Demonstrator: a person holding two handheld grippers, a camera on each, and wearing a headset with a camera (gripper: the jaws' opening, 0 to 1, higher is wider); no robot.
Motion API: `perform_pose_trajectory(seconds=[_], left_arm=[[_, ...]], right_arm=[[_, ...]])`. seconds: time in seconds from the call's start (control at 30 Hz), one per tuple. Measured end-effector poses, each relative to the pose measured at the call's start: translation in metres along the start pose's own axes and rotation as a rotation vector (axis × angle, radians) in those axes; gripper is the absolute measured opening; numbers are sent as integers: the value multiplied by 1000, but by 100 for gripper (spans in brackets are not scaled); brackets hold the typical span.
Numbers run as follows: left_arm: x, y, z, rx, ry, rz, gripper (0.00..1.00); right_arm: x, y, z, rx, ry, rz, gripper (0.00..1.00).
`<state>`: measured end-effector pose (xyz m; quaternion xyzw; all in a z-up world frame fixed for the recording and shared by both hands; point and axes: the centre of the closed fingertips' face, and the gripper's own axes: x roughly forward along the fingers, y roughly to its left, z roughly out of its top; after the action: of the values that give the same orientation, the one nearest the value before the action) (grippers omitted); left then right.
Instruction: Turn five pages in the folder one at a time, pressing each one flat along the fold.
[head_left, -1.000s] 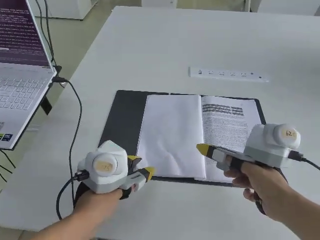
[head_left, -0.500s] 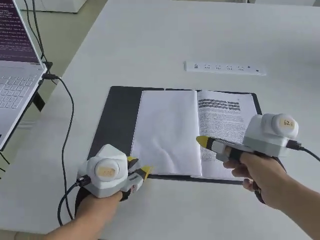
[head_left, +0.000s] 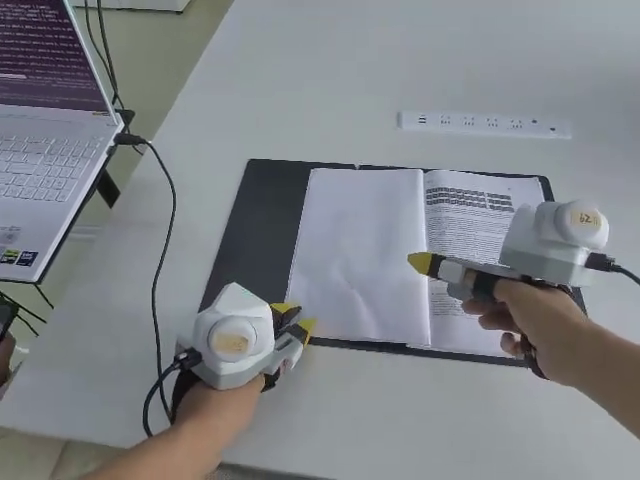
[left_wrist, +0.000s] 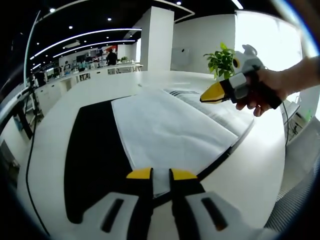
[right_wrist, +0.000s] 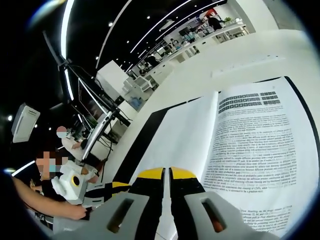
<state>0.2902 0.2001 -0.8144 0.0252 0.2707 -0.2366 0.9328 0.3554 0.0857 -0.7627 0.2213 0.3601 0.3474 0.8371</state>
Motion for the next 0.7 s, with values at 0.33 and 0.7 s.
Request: perform_pose_trajectory(seconds=[0.33, 0.7], left_arm=[[1, 1, -1, 20, -14, 21, 9], [3, 2, -2, 29, -19, 21, 9]], right_arm=[[21, -20, 23, 96, -14, -4, 0], [49, -64, 39, 181, 7, -5, 0]])
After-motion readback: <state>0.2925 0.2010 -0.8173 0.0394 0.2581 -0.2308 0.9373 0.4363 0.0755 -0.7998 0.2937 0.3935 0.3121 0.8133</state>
